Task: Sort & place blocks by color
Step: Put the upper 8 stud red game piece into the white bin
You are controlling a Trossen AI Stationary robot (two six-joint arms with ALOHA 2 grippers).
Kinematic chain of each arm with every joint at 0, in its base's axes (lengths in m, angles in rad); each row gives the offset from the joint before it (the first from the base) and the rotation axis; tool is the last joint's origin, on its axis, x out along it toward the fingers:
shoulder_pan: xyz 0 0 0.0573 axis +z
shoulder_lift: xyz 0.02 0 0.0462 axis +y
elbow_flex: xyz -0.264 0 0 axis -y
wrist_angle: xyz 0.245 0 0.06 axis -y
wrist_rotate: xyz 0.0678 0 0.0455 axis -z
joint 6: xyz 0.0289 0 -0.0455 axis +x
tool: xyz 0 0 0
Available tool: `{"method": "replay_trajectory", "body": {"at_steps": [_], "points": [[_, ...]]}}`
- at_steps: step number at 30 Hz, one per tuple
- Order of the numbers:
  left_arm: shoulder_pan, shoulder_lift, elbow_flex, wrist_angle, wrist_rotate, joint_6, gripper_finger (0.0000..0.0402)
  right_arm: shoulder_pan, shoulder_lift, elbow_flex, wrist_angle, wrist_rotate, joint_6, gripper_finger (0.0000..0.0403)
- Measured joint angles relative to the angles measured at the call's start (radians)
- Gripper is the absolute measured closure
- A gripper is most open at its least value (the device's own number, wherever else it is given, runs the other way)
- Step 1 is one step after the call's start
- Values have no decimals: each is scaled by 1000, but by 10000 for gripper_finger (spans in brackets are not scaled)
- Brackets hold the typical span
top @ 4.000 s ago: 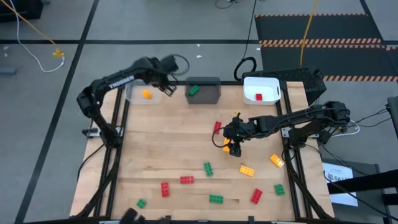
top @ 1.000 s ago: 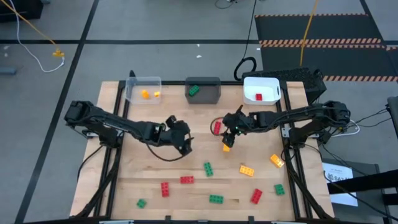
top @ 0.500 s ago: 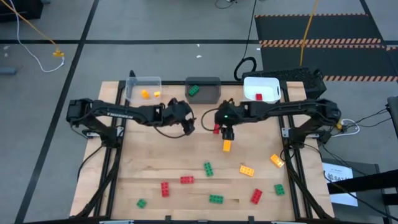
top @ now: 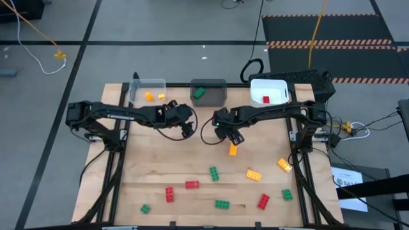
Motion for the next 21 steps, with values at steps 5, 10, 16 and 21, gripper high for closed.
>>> {"method": "replay_trajectory", "body": {"at_steps": [5,10,16,21], "points": [[15,-13,0,-42,-2,0,147,22,41,0,21,3,-170,152],[15,-16,0,-65,-2,1,147,43,74,0,30,30,-268,155],[15,-19,1,-71,-3,0,147,39,88,0,56,56,-311,174],[15,-20,1,-72,-3,0,147,24,86,0,74,54,-329,178]]}}
